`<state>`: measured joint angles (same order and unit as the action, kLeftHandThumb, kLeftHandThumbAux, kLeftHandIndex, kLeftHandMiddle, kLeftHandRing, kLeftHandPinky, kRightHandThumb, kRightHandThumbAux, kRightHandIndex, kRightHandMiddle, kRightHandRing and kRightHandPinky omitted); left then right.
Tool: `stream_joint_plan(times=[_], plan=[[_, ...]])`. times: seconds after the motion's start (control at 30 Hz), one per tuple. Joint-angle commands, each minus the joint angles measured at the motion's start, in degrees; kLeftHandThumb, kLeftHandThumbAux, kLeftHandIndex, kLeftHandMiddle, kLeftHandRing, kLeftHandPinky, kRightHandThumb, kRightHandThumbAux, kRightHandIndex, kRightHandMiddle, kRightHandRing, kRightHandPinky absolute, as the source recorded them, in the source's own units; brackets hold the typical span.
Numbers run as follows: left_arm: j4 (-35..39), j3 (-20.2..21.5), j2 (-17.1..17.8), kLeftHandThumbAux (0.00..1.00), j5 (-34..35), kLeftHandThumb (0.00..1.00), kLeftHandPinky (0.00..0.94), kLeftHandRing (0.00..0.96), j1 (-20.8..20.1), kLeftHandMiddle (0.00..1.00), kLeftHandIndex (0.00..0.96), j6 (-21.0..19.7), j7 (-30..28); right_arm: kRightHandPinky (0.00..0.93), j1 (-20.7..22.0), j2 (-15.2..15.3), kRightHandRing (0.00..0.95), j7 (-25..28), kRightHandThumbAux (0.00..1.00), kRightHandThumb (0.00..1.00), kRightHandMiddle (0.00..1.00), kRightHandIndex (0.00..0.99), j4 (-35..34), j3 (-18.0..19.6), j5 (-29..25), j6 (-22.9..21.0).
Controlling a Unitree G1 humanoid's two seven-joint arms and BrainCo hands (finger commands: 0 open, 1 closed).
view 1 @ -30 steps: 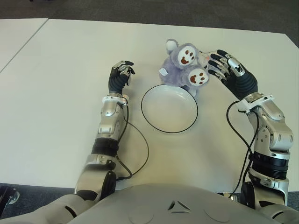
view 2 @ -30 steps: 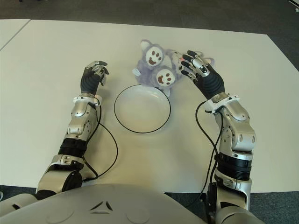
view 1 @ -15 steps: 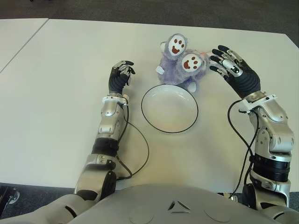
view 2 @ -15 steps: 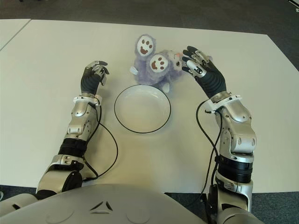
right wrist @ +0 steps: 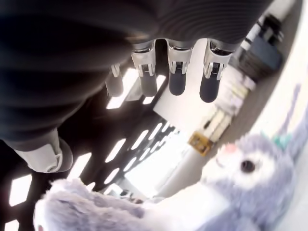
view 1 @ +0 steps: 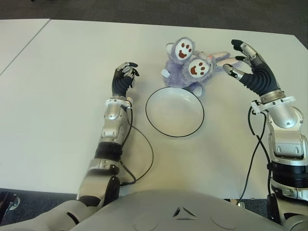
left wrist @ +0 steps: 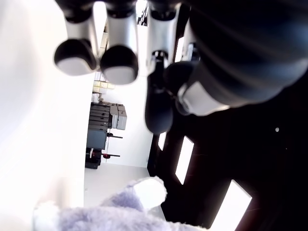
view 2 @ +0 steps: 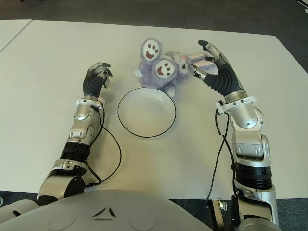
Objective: Put the doll into the plate.
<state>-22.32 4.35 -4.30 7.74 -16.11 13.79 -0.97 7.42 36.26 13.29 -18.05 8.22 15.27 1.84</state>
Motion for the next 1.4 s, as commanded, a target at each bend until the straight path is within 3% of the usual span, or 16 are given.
stream_joint_plan(times=[0.03, 0.3, 0.47, 0.77, 1.4], plan=[[-4.4, 0.1, -1.0, 0.704, -0.3, 0.710, 0.878, 0.888, 5.0, 0.885, 0.442, 0.4, 0.0, 0.013, 0.4, 3.3, 0.010, -2.0, 0.457, 0.463, 0.002, 0.000, 4.1, -1.0, 6.1, 6.8], [-4.5, 0.2, -1.2, 0.705, 0.1, 0.710, 0.875, 0.890, 5.0, 0.885, 0.442, 0.2, -0.5, 0.002, 4.4, 9.9, 0.000, -5.5, 0.398, 0.518, 0.000, 0.000, 13.4, -3.6, 15.1, 19.6], [-4.5, 0.3, -1.3, 0.705, 0.3, 0.709, 0.875, 0.890, 5.0, 0.886, 0.442, 0.1, -0.7, 0.000, 7.6, 13.3, 0.000, -6.9, 0.314, 0.521, 0.000, 0.000, 17.4, -6.1, 21.0, 23.6], [-3.9, 0.1, -1.8, 0.705, -0.2, 0.710, 0.876, 0.889, 5.4, 0.886, 0.442, 0.1, 0.2, 0.000, 13.1, 15.9, 0.000, -6.2, 0.228, 0.482, 0.000, 0.000, 22.0, -10.4, 25.9, 26.9], [-3.9, 0.3, -2.3, 0.704, 0.0, 0.710, 0.876, 0.887, 5.9, 0.884, 0.442, 0.7, 0.1, 0.000, 18.6, 18.4, 0.000, -0.4, 0.163, 0.488, 0.000, 0.000, 27.4, -16.2, 27.7, 28.7]])
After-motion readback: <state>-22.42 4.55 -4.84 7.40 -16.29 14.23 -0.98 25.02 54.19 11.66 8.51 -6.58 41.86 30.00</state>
